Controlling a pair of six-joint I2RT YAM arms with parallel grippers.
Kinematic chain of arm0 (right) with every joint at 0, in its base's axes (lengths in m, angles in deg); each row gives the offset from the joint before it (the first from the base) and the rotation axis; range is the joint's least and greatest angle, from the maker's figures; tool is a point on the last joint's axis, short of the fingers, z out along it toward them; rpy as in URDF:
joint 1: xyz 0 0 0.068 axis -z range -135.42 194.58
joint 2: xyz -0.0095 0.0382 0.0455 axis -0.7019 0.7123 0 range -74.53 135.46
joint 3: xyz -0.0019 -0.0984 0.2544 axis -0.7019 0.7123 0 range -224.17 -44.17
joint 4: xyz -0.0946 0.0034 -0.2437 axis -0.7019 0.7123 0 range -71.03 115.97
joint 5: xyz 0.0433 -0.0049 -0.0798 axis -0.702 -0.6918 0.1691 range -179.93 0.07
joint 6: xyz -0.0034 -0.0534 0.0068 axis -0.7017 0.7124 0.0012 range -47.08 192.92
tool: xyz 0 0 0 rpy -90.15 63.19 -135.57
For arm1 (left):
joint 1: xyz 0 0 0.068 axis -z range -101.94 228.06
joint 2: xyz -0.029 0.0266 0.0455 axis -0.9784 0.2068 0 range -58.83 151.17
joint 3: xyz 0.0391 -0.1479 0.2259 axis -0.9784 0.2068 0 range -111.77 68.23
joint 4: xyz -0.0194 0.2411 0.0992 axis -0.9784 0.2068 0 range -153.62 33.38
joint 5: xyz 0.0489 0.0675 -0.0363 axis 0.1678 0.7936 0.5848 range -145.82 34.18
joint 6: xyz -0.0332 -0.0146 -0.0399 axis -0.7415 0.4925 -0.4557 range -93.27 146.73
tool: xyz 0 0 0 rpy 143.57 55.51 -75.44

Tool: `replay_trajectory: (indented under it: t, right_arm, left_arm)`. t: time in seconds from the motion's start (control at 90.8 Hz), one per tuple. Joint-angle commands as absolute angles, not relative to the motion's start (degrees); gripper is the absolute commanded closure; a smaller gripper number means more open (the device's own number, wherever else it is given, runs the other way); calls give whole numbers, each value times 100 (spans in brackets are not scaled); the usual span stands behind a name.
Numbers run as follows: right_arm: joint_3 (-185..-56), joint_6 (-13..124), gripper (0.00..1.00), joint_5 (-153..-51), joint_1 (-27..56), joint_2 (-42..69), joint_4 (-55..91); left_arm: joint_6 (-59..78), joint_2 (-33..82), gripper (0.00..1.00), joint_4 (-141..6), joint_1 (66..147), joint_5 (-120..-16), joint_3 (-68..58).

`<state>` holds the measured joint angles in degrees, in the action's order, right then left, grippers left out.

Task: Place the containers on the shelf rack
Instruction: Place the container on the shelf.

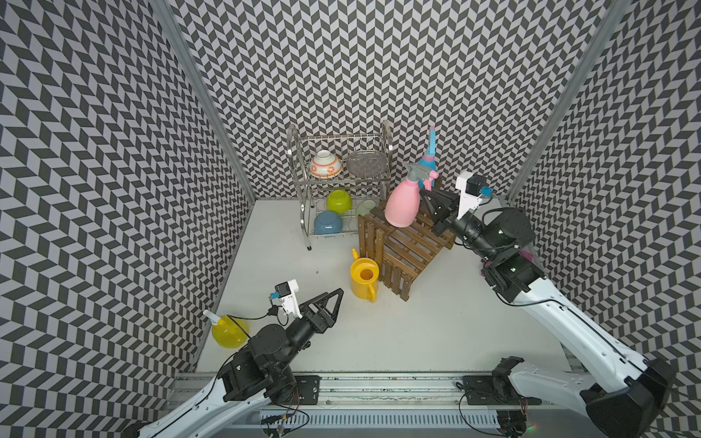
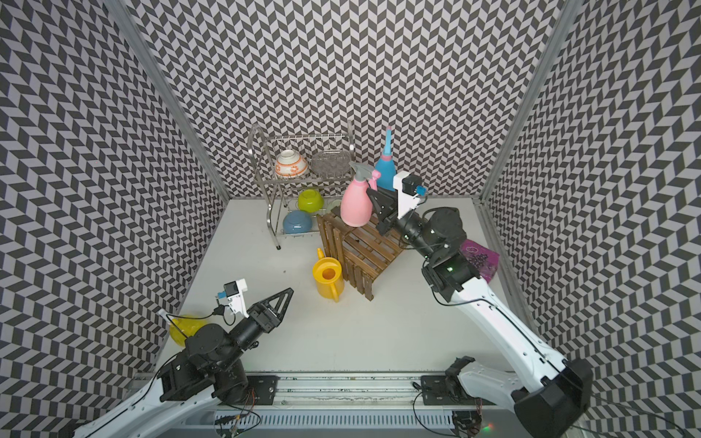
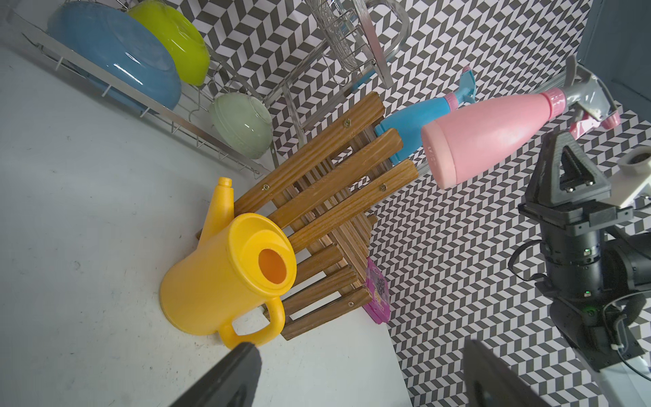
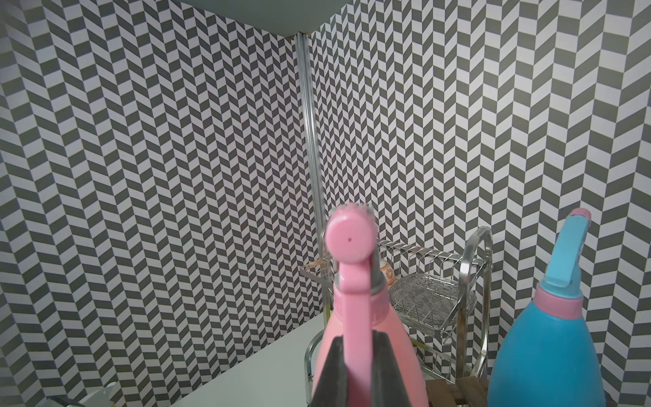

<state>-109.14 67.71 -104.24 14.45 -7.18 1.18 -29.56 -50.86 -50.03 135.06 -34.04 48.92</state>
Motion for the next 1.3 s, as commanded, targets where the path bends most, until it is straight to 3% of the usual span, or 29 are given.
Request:
replay_trajectory:
  t: [0.0, 0.892, 1.135, 1.289]
  right_arm:
    - [-11240, 6874, 100, -10547, 1501, -575, -332]
    - [-11697, 7107, 95, -10768, 1644, 567, -321]
    - [-11633, 7157, 74, -10871, 1643, 721, -277]
    - [-11493, 7202, 53, -10886, 1644, 593, -314]
  left_arm:
    - [-2939, -5109, 8, -4926, 13519, -3405, 4828]
    - [-2907, -5057, 8, -4936, 13519, -3271, 4795]
    - [-2850, -4982, 8, -5021, 13519, -3227, 4805]
    - [-2799, -4897, 8, -5099, 13519, -3218, 4798]
